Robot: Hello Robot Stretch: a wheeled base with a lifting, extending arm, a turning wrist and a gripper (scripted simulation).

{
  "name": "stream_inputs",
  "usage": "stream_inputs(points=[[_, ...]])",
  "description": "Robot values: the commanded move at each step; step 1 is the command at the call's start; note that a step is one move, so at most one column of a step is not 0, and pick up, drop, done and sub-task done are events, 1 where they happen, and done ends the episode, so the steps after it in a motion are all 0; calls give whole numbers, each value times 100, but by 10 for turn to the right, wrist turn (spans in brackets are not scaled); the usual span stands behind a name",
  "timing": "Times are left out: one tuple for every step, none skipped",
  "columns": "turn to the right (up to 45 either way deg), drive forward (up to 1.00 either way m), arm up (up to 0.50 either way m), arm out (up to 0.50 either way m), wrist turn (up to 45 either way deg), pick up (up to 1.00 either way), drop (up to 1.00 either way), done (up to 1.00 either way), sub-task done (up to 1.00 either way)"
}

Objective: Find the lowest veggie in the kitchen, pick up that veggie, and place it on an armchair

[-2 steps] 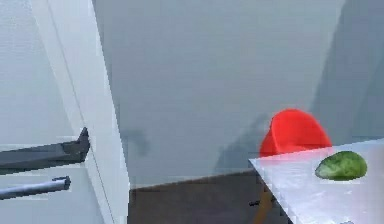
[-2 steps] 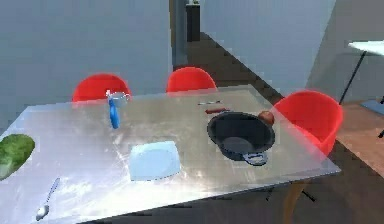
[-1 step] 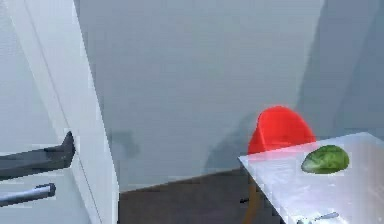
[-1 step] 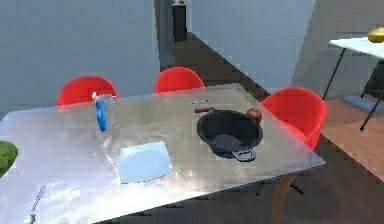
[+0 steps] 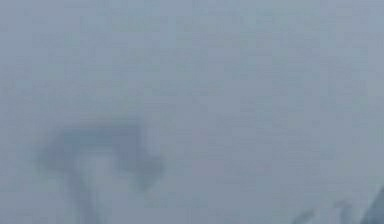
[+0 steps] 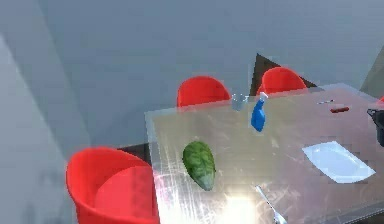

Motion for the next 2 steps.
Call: stream_inputs(points=[[150, 0, 0, 0, 0, 0, 0, 0, 0], [0, 25, 0, 0, 0, 0, 0, 0, 0]])
